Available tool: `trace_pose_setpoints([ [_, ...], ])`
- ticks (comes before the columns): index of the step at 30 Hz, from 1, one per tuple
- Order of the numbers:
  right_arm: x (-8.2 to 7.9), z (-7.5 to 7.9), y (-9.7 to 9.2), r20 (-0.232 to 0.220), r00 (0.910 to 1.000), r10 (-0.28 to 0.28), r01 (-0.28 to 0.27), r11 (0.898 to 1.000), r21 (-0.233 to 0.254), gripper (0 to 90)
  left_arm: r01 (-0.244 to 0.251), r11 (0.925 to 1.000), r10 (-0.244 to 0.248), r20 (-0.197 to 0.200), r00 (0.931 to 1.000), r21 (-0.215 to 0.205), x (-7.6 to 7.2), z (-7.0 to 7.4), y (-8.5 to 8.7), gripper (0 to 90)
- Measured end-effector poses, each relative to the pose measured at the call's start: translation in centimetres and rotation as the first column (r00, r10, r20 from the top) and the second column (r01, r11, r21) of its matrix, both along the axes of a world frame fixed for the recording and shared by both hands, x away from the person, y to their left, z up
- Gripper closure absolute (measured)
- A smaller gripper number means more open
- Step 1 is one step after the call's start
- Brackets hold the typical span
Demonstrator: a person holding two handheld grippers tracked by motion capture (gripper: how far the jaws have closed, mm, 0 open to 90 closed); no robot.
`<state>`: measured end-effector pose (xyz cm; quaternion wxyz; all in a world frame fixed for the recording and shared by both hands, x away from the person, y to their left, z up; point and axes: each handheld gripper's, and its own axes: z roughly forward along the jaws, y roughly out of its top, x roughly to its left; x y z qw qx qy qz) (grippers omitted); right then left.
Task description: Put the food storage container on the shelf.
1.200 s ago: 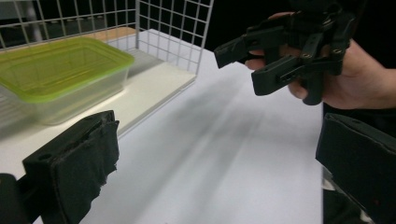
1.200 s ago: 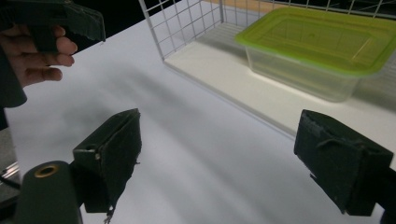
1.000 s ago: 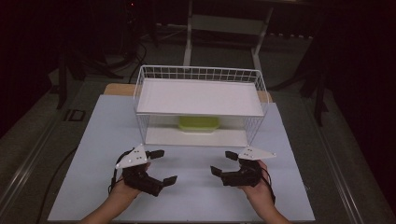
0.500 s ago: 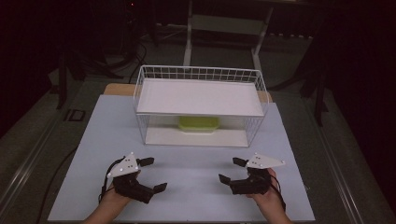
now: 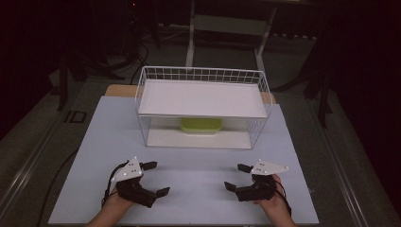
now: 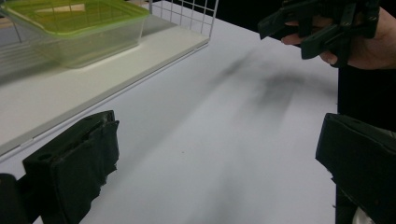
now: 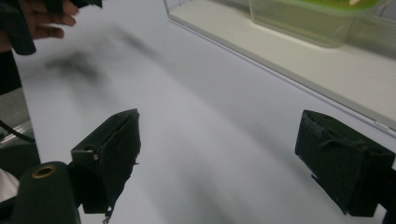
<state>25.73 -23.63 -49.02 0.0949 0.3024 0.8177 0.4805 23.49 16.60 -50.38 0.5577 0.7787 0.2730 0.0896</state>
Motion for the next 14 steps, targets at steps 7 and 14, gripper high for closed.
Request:
trace_pose_setpoints([
  [7, 0.45, -0.36, -0.51, -0.029, 0.9993, -0.022, 0.022, 1.0, 0.006, 14.0, -0.003, 0.9999, 0.003, -0.001, 1.0, -0.014, 0.18, -0.17, 0.2, 0.0],
  [14, 0.39, -0.25, -0.49, -0.022, 0.9995, -0.022, 0.022, 1.0, 0.002, 14.0, 0.003, 0.9998, -0.003, -0.004, 1.0, -0.021, 0.19, -0.17, 0.14, 0.0],
])
